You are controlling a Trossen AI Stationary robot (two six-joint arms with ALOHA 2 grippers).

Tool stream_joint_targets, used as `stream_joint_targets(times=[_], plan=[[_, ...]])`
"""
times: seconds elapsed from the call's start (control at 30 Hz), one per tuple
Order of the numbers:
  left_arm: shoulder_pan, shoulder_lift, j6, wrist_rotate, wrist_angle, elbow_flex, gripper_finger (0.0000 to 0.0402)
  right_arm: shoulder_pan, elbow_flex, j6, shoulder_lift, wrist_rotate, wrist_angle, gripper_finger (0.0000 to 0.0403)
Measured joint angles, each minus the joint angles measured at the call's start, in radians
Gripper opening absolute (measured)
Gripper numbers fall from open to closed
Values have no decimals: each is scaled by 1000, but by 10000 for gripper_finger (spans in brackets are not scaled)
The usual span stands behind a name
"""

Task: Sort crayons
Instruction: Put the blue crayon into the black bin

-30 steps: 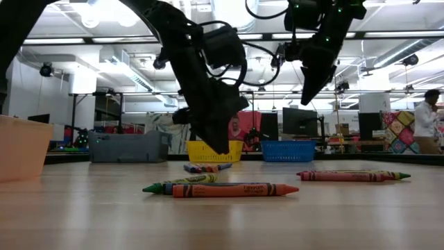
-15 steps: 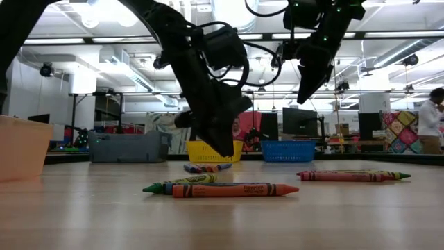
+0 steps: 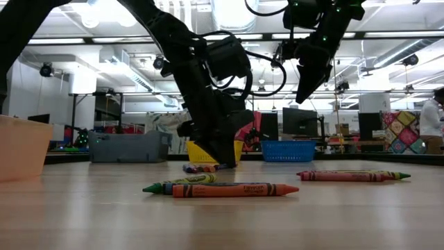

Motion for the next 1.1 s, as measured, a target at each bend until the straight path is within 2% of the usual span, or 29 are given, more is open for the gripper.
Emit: stream_joint_targets(times=[0.1, 0.3, 0.43, 0.6, 0.7, 0.87, 0.97, 1.1], plan=[[0, -1, 19, 1, 2, 0, 67, 0, 0, 0, 0, 0, 0, 57], [0, -9, 53, 15, 11, -2, 8, 0, 0, 0, 0, 0, 4, 57], [1, -33, 95, 33, 18, -4, 5, 0, 0, -1, 0, 0, 15, 57], [5, -133, 210, 145, 8, 15, 2, 0, 0, -8, 0, 0, 29, 57], [12, -219, 319, 156, -80, 16, 1, 0, 0, 9, 0, 0, 29, 57], [68, -390, 585, 149, -361, 14, 1, 0, 0, 11, 0, 0, 31, 57], [140, -469, 726, 148, -496, -3, 0, 0, 0, 15, 0, 0, 56, 57], [293, -552, 855, 136, -590, -5, 0, 0, -1, 18, 0, 0, 87, 57]])
